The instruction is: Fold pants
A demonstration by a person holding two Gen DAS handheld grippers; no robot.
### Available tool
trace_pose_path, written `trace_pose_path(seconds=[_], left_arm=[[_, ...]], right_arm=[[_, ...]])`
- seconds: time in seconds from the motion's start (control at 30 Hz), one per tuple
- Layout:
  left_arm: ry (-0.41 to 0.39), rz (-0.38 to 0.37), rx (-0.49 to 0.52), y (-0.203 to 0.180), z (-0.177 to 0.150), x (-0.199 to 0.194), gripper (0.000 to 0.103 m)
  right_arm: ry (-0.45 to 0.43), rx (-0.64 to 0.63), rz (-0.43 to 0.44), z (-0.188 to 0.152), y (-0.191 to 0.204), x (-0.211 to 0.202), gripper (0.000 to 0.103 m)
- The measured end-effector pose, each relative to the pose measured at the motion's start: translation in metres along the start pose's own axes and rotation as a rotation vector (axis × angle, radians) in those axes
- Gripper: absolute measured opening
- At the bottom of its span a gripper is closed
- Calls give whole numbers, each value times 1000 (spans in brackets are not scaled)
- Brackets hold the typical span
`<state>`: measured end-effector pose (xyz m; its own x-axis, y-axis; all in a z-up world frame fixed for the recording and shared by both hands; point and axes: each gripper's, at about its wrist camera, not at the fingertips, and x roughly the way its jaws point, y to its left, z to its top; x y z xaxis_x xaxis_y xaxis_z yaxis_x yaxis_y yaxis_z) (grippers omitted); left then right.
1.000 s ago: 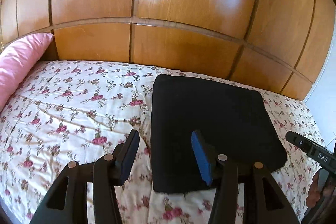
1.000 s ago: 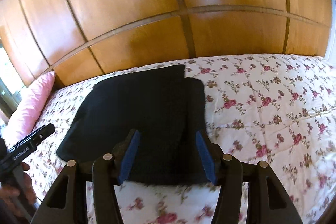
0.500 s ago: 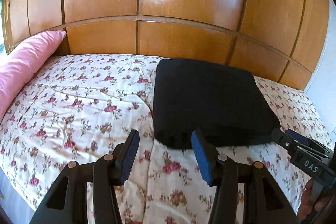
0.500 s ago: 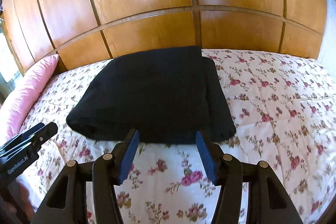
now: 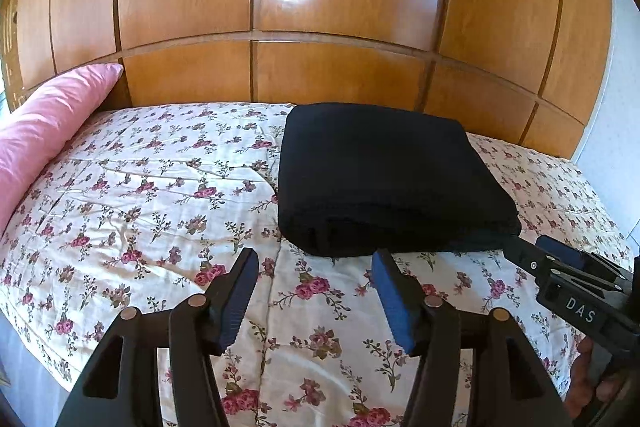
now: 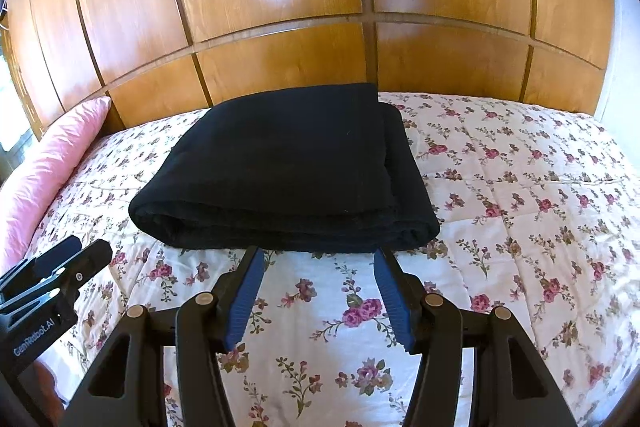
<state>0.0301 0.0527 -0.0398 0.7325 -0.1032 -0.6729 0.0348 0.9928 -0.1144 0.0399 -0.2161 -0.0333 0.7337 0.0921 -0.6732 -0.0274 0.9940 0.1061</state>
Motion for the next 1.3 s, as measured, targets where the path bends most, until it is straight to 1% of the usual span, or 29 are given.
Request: trace_pose_path(seconds=[0.1,0.13,0.2,0.27,0.37,0.67,1.3], left_arm=[[-9,10,10,-2,1,-2,62],[-9,9,10,-2,1,-2,68],[-14,8,7,-2,1,-3,74],[-21,4,7,-1,1,-3,74],[-16,25,10,-1,2,-1,74],[-12,49,13,-1,0,1,74],[-17,53,17,1,0,-4,74]], right_arm=[[-2,1,0,0,0,-1,59],[-1,0,0,0,0,-1,59],[1,-2,2,0,1,0,59],[4,-2,3,0,1,0,59],[7,-2,5,0,2,2,59],[13,0,8,0,1,4,59],[9,3,10,-4,5,1,60]])
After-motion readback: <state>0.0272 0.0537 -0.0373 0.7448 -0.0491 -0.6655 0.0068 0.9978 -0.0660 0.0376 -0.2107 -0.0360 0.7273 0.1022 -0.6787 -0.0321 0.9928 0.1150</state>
